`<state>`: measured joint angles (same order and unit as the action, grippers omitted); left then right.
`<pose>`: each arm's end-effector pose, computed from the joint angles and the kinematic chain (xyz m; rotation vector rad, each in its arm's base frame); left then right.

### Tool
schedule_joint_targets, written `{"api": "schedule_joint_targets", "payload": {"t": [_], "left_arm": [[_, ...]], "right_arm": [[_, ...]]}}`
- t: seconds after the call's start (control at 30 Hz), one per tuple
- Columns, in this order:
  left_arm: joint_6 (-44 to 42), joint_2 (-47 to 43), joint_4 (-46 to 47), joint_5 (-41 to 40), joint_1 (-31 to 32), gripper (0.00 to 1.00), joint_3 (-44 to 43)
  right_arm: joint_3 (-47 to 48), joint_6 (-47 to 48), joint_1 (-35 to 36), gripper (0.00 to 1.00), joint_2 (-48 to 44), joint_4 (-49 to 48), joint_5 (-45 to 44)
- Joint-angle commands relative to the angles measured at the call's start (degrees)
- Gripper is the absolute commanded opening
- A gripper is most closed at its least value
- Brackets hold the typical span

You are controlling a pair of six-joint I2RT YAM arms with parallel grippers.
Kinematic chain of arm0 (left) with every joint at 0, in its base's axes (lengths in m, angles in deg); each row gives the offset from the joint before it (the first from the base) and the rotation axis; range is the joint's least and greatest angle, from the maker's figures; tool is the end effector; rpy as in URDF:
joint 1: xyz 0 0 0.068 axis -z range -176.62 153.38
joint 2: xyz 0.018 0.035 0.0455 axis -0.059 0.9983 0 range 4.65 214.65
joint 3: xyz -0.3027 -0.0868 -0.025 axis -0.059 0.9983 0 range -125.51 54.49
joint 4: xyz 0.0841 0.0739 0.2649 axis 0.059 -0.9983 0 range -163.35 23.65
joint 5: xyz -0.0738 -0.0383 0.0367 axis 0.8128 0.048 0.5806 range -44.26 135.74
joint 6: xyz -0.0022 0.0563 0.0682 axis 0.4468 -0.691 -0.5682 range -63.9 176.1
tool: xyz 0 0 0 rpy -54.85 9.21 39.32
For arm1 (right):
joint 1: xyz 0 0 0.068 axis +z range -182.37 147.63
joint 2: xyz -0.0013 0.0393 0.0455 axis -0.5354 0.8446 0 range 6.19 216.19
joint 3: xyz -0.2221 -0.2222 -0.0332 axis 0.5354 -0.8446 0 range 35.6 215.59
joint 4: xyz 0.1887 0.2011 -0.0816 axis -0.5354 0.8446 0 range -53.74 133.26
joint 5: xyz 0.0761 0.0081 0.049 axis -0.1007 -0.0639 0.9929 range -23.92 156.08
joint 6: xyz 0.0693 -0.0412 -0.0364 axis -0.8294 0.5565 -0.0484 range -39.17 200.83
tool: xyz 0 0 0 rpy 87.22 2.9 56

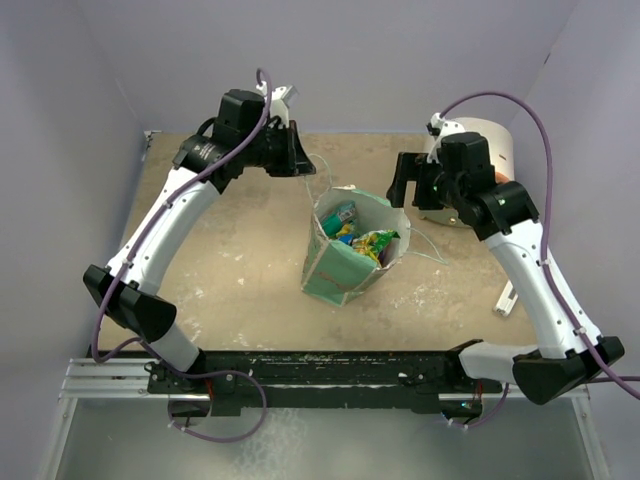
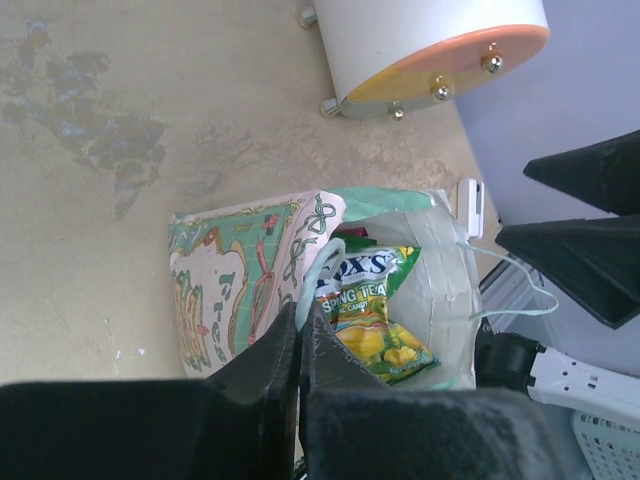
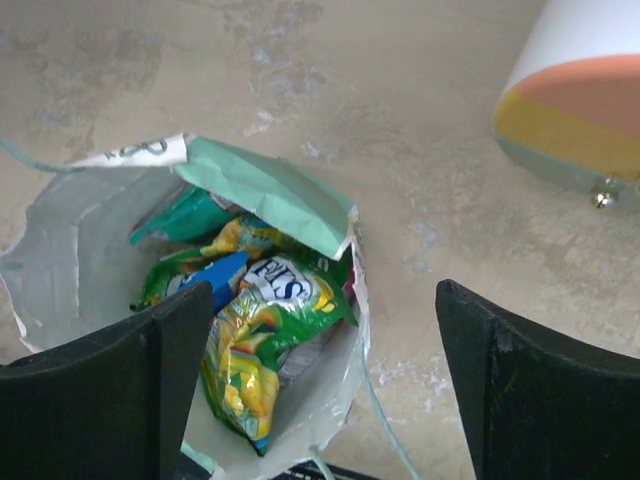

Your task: Take the snacks out of the paper bag

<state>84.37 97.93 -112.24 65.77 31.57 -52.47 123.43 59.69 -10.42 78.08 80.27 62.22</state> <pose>0.3518 -0.2191 0.4654 0.2163 2.2362 -0.9319 0.2843 0.1089 0.4675 0.0274 2.0828 0.3937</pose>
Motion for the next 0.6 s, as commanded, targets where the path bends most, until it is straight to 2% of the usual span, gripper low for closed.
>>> {"api": "schedule_joint_targets", "payload": {"t": [0.0, 0.03, 0.1, 0.2, 0.23, 0.3, 0.4, 0.5, 0.57], "left_arm": [[-0.72, -2.03, 5.00, 3.68, -0.50, 0.00, -2.01], [-0.49, -2.35, 5.70, 4.30, -0.56, 0.01, -1.81], [0.09, -2.79, 7.46, 5.53, -0.73, 0.11, -1.62], [2.32, -2.56, 10.34, 9.96, -1.55, 0.15, -1.39], [3.06, -2.40, 10.68, 10.66, -1.63, 0.15, -1.31], [4.78, -2.01, 10.26, 11.89, -1.92, 0.15, -1.55], [5.93, -1.47, 8.95, 13.16, -2.08, 0.17, -1.60], [5.48, -1.41, 6.71, 13.79, -2.02, 0.17, -0.81], [4.55, -2.15, 5.63, 13.54, -2.05, 0.18, 0.33]], "right_arm": [[1.86, 0.35, -0.16, 0.87, -1.23, 8.60, 3.43], [2.63, -0.39, -0.16, 0.83, -0.94, 10.74, 3.61], [3.84, -2.41, -0.16, 0.82, -0.63, 14.81, 3.48], [4.11, -5.36, -0.16, 0.93, -1.81, 19.96, 0.24], [3.65, -5.50, -0.16, 0.94, -2.65, 21.02, -0.31], [2.23, -4.67, -0.16, 0.89, -4.19, 22.76, 0.71], [0.24, -3.17, -0.21, 0.74, -6.33, 24.20, 1.64], [-0.19, -1.80, -0.22, 0.69, -7.02, 23.39, 2.24], [0.18, -1.12, -0.19, 0.61, -5.90, 23.30, 2.45]]}}
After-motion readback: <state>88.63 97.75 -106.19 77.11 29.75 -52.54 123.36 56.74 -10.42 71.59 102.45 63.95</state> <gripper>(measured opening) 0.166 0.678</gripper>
